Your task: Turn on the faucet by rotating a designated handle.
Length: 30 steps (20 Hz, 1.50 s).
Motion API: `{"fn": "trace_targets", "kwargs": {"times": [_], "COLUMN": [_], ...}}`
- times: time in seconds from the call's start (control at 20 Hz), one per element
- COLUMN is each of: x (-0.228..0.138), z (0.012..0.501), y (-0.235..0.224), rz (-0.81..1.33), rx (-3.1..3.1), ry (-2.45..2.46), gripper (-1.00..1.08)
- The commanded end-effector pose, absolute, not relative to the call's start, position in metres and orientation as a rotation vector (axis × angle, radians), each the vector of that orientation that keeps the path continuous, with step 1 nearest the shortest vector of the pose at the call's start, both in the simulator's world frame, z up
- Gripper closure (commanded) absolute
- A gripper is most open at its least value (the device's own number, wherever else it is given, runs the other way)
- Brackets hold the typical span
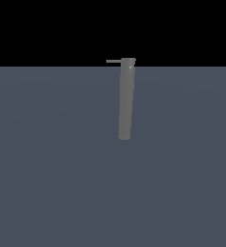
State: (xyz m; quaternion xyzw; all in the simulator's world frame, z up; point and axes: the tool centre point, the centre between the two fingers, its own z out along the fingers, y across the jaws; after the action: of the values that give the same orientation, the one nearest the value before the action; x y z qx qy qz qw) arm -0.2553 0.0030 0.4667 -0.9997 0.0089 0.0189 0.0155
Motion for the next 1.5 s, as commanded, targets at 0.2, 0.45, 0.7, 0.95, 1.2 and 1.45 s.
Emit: {"fn": "trace_targets", "kwargs": {"times": [0.2,0.45,0.7,0.95,1.2,1.45], "x": [-0.251,-0.245,-0.243,-0.232,-0.211,-0.179], "z": [0.468,0.470,0.470,0.470,0.470,0.467], "y": [0.006,0.013,0.013,0.013,0.012,0.011], "rz": [0.052,0.037,0.038,0.036,0.034,0.031], "rx": [-3.108,-3.103,-3.103,-3.105,-3.107,-3.111], "ry": [0.005,-0.041,-0.037,-0.031,-0.018,0.000], "gripper": [1.08,1.08,1.08,1.08,1.08,1.08]}}
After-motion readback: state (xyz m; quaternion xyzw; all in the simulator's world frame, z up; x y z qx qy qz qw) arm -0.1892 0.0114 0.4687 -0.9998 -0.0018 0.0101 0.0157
